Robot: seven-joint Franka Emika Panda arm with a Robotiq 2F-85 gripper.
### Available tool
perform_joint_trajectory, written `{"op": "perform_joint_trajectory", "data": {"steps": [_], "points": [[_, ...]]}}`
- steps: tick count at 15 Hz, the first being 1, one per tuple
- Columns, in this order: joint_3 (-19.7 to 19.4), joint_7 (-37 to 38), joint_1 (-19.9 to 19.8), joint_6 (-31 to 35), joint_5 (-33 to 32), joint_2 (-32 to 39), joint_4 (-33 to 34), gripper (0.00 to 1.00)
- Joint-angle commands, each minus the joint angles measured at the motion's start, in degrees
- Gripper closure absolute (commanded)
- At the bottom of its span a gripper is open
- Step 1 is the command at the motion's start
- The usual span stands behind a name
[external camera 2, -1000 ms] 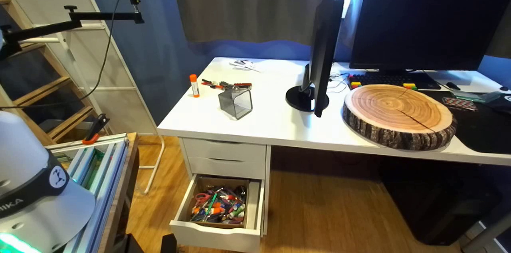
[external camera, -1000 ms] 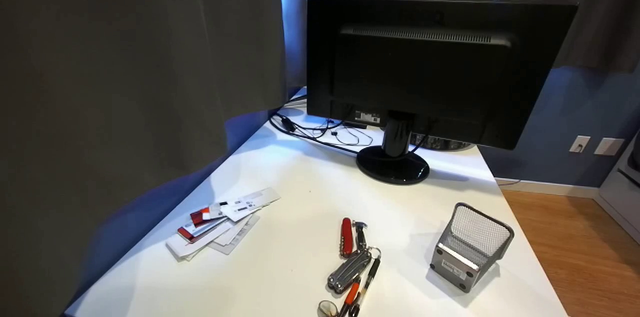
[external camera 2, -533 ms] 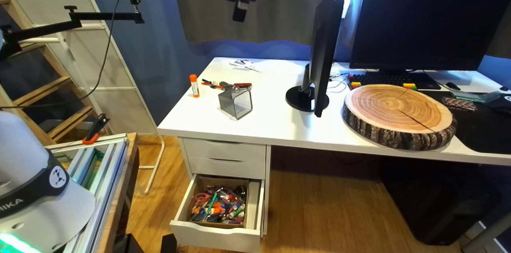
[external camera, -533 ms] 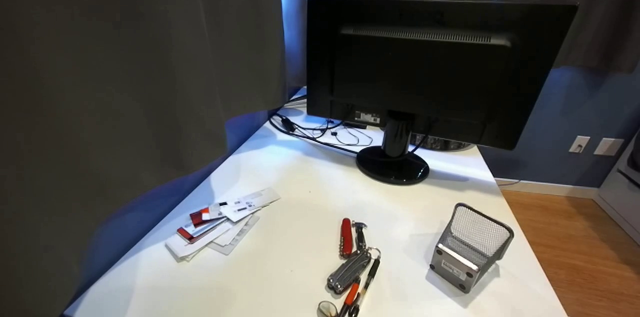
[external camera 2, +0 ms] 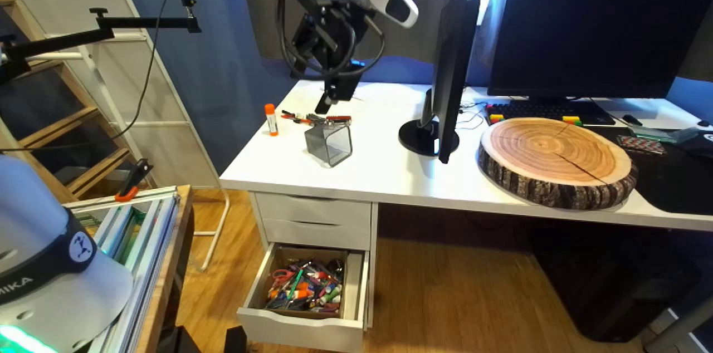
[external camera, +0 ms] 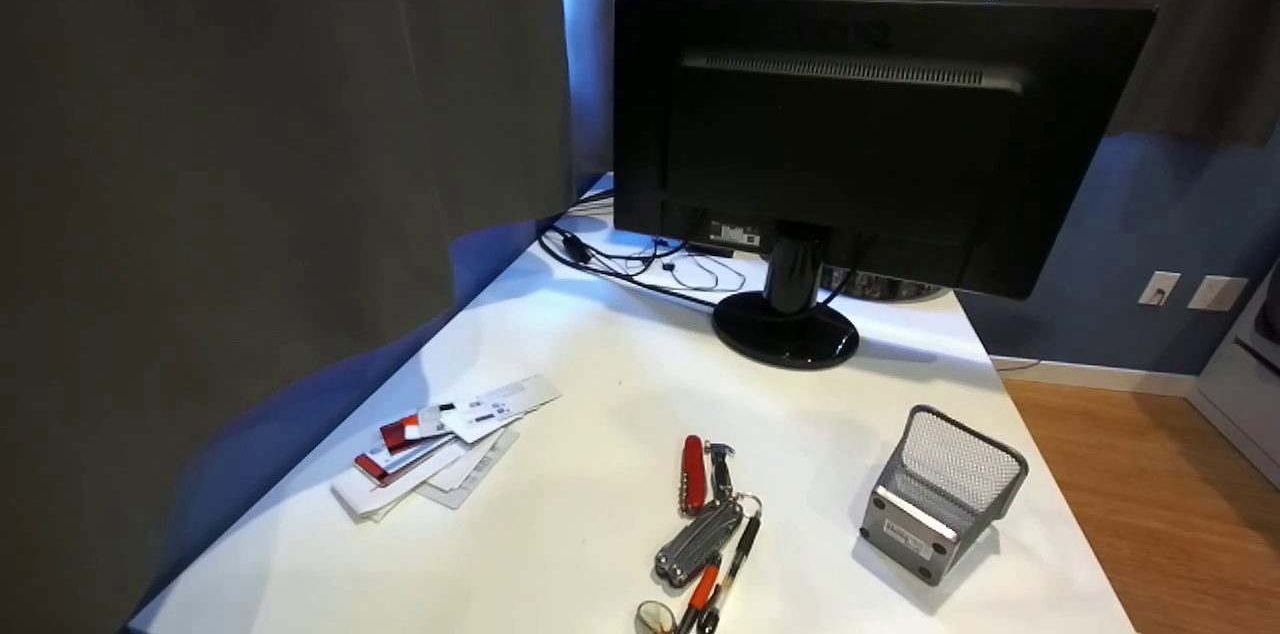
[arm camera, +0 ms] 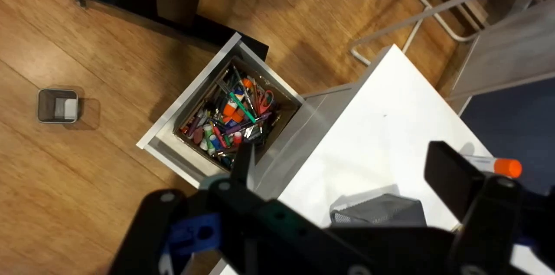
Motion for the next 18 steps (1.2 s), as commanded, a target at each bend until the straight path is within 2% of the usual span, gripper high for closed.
{"op": "perform_joint_trajectory", "data": {"steps": [1, 6, 7, 10, 18], "points": [[1.00, -8.68, 0.98, 8.30, 0.99, 3.62, -4.46, 0.00], [2.53, -16.96, 0.40, 15.46, 2.41, 13.53, -4.44, 0.00], [2.64, -13.51, 0.20, 13.78, 0.97, 9.85, -5.63, 0.00], [3.05, -15.42, -0.20, 15.40, 0.85, 13.60, -5.08, 0.00], [3.08, -15.51, -0.23, 15.41, 0.85, 13.81, -4.42, 0.00]]}}
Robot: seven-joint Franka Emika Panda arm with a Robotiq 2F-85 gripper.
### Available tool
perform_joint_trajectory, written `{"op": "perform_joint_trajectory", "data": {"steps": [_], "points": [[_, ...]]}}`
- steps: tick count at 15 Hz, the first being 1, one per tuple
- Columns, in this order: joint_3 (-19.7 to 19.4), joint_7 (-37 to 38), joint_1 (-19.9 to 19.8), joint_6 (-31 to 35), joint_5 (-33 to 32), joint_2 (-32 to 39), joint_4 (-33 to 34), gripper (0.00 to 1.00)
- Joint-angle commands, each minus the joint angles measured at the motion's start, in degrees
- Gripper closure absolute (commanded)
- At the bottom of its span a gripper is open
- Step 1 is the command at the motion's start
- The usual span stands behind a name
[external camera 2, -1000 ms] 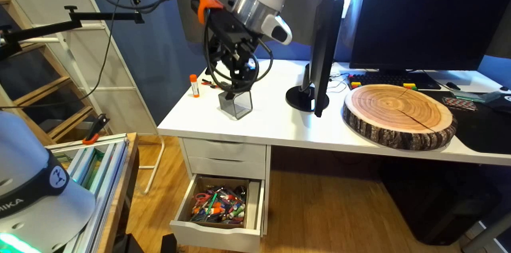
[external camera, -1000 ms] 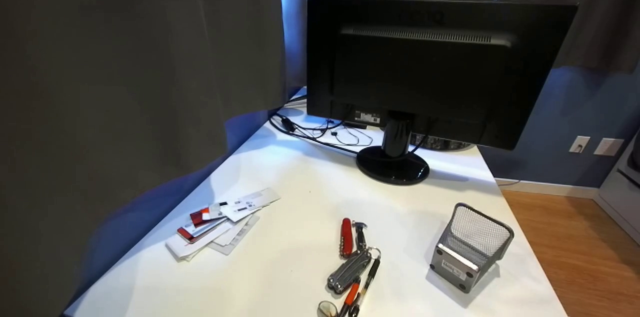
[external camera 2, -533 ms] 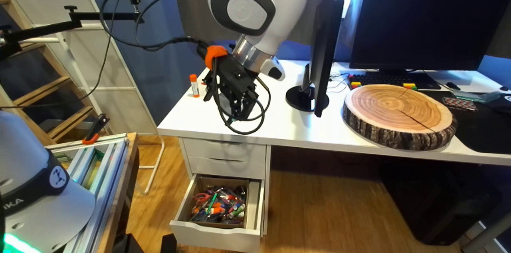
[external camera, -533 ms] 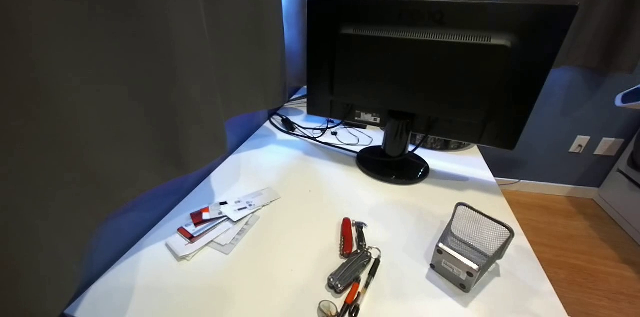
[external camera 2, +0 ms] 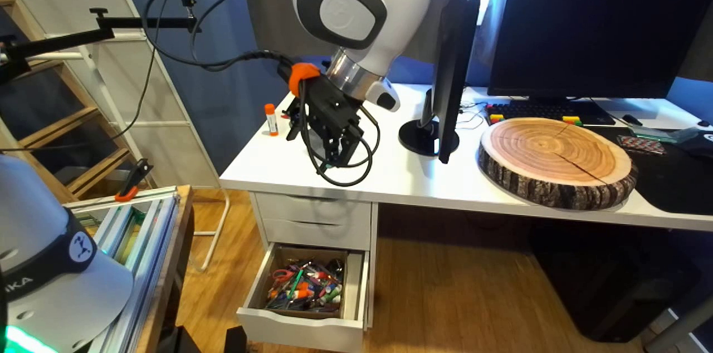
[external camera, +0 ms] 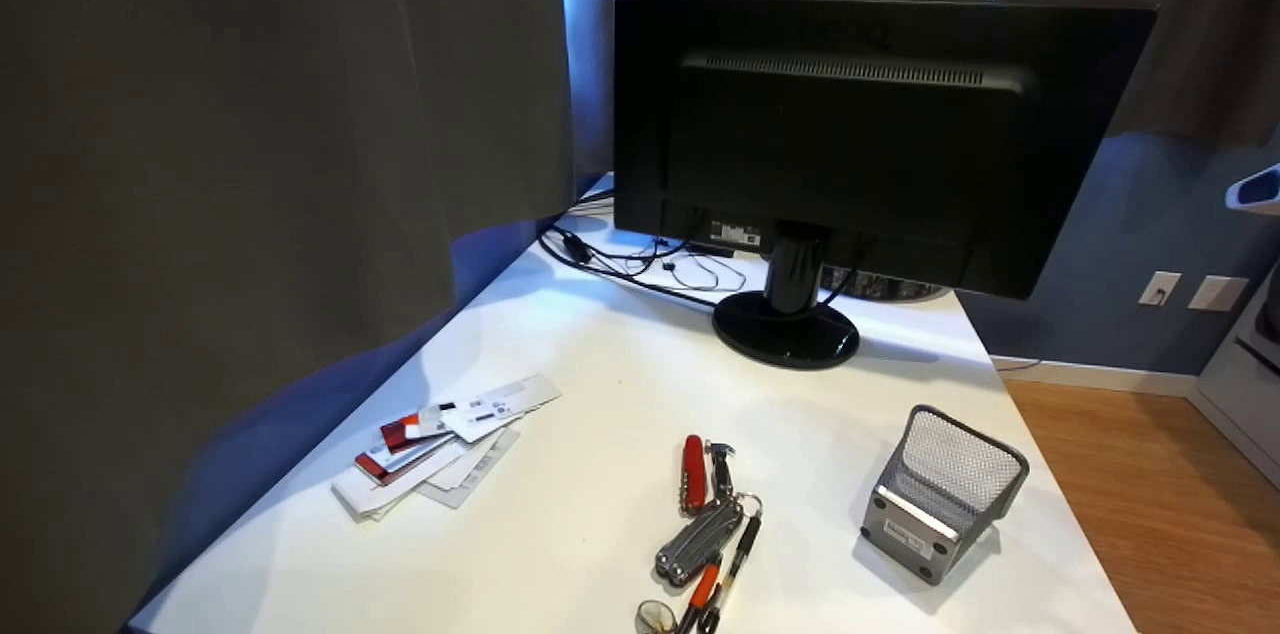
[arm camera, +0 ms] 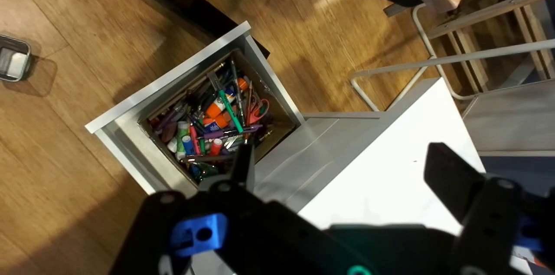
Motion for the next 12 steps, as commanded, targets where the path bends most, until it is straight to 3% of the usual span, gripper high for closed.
{"op": "perform_joint_trajectory", "data": {"steps": [1, 5, 12], "points": [[1.02, 0.16, -1.03, -0.05, -0.19, 0.05, 0.08, 0.00], [2.25, -4.74, -1.37, 1.14, 0.94, 6.16, 0.98, 0.00], [9.74, -18.03, -2.42, 13.25, 7.00, 19.20, 0.38, 0.00]]}}
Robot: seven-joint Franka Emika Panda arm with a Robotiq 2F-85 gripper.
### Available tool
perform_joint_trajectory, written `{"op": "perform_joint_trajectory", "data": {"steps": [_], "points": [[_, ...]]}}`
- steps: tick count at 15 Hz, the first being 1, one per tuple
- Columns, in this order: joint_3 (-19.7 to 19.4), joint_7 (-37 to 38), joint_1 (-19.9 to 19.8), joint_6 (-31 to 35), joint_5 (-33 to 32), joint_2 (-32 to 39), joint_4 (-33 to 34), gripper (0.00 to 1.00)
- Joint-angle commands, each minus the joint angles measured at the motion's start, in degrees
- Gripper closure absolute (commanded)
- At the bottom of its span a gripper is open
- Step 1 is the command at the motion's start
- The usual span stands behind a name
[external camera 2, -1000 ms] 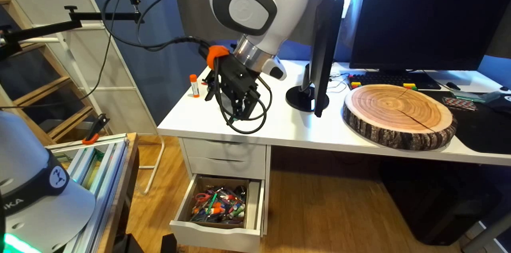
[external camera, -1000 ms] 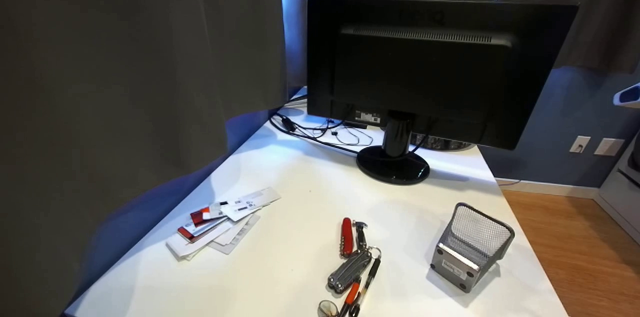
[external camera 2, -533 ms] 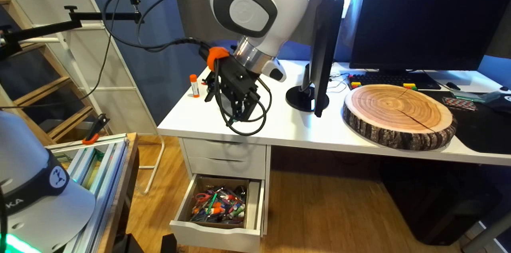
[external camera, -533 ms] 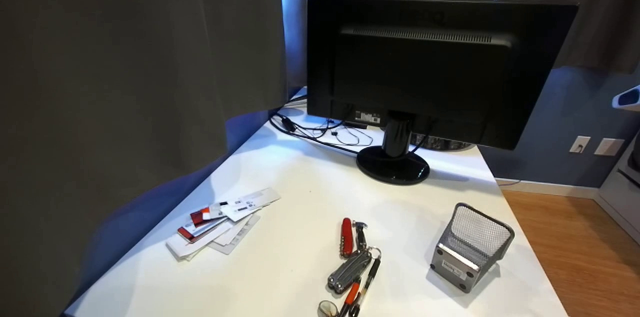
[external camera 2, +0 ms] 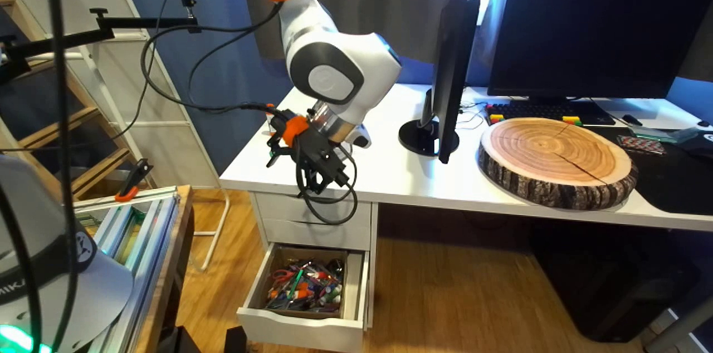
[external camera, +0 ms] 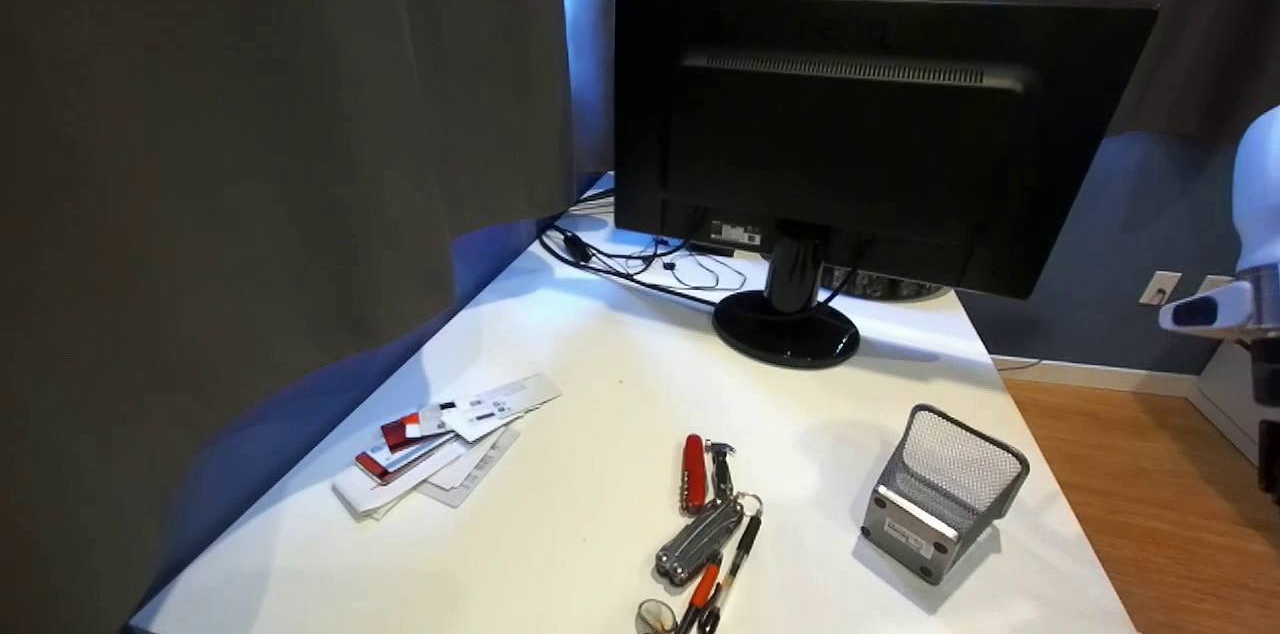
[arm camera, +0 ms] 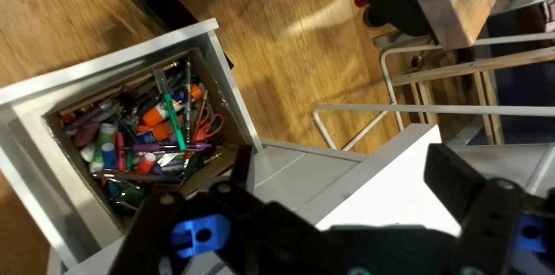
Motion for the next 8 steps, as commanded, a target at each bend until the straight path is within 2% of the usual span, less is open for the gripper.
{"op": "perform_joint_trajectory", "data": {"steps": [1, 4, 8], "points": [[4.72, -7.14, -2.16, 7.32, 4.31, 8.12, 0.94, 0.00], [7.29, -10.53, -3.60, 14.26, 4.43, 14.32, 1.02, 0.00], [9.37, -13.86, -6.42, 26.50, 0.98, 21.15, -0.20, 0.00]]}}
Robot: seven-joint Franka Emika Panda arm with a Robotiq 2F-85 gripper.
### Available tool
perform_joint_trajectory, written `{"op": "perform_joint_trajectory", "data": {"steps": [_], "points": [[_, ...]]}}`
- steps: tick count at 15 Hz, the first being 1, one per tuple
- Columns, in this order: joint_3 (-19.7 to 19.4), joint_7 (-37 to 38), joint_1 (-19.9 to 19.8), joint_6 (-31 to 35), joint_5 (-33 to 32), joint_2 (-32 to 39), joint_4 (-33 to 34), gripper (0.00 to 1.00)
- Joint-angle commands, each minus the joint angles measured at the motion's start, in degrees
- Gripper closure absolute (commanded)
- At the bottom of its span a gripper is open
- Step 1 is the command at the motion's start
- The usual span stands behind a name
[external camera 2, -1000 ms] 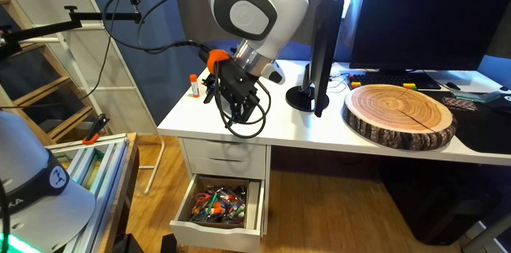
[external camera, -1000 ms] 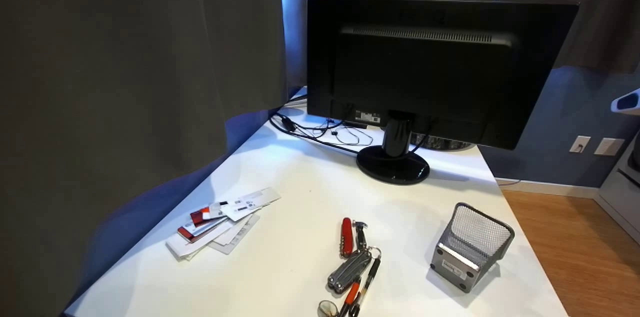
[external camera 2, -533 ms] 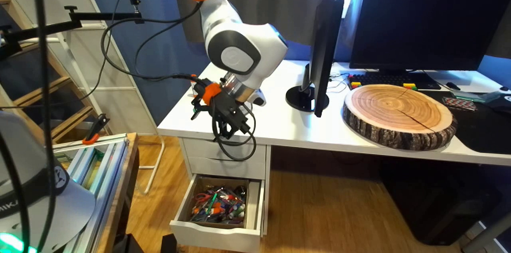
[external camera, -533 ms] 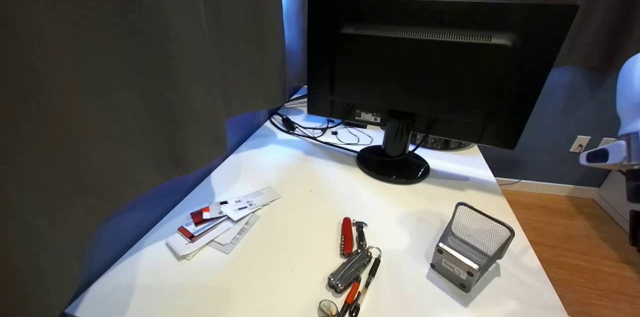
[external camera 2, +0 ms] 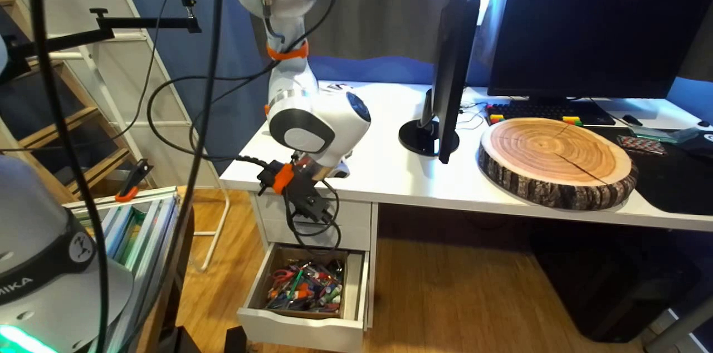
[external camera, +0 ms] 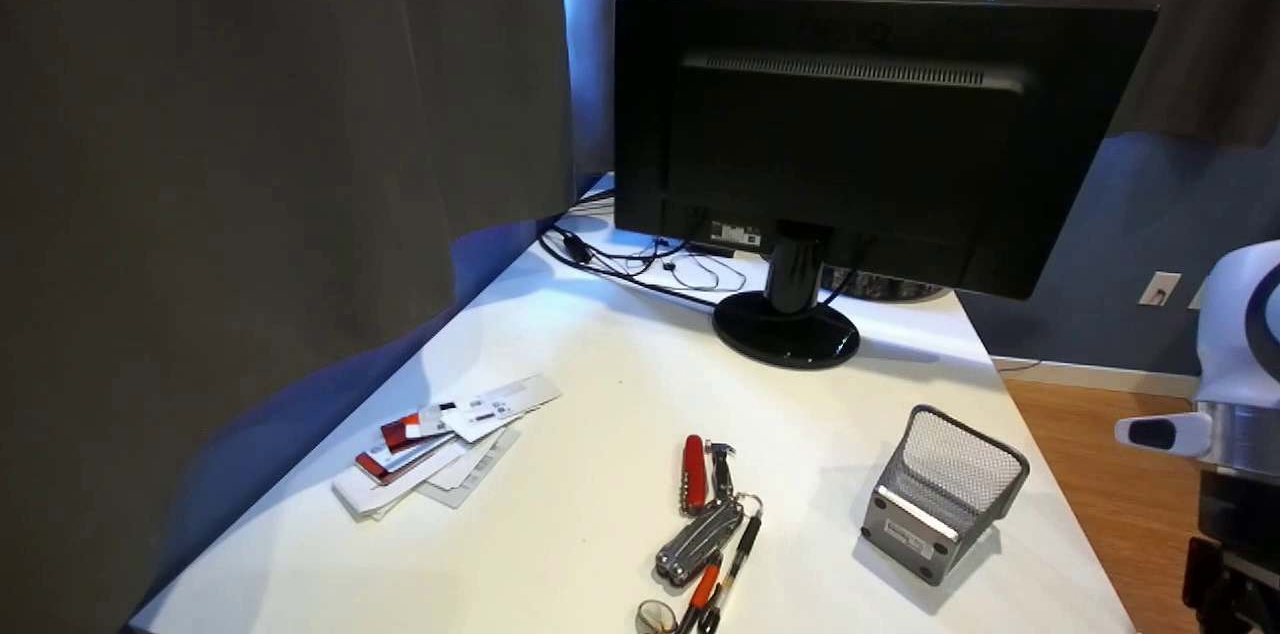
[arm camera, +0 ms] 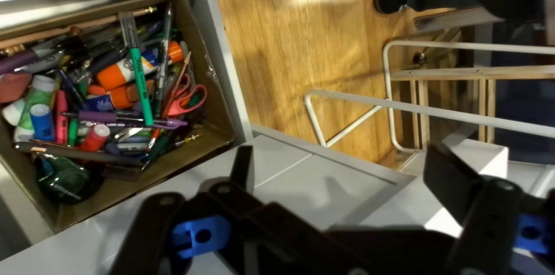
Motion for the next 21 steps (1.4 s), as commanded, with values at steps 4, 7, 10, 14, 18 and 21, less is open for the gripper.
{"op": "perform_joint_trajectory", "data": {"steps": [4, 7, 10, 14, 18, 21], "points": [[3.32, -6.41, -5.98, 19.95, -8.74, 11.79, -0.64, 0.00], [3.40, -6.01, -8.23, 27.93, -16.96, 17.07, -0.37, 0.00], [2.75, -1.57, -8.70, 27.29, -22.42, 17.08, -0.56, 0.00], [2.77, -1.69, -9.40, 28.41, -23.77, 18.84, -0.09, 0.00], [3.01, -1.69, -9.40, 28.42, -23.77, 18.84, 0.04, 0.00], [2.91, -2.38, -9.78, 29.78, -27.11, 21.71, 1.43, 0.00]]}}
